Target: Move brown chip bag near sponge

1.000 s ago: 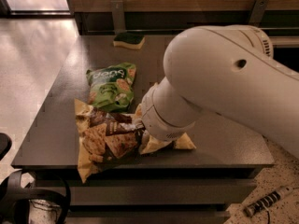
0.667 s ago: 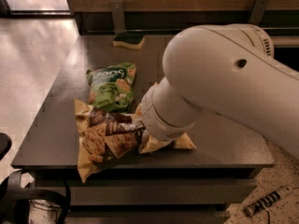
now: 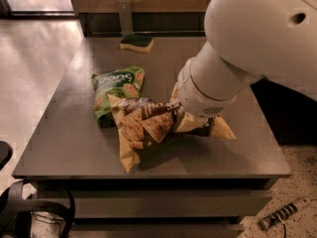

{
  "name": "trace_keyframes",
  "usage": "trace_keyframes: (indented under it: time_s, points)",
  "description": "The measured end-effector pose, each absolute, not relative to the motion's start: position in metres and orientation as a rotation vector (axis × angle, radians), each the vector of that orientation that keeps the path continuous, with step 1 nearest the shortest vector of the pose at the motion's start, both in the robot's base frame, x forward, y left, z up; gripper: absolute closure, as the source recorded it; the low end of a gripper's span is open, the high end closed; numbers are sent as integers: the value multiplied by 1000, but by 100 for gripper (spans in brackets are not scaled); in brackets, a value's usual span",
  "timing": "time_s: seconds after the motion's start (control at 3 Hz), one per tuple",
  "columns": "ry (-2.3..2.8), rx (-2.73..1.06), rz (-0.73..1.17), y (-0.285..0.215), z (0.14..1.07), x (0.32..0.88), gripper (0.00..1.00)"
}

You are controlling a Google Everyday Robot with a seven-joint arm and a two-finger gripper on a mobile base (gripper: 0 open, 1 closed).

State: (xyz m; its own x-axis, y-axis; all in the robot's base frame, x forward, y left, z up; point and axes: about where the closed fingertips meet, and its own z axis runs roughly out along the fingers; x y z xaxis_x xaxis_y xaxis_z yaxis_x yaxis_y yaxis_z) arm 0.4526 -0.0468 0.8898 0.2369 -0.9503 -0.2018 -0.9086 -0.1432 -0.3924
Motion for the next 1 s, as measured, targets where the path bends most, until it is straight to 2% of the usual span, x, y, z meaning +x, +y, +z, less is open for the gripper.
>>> trace_keyframes:
  time_s: [1.0]
  points:
    - [1675, -1878, -393, -139, 982, 569, 100]
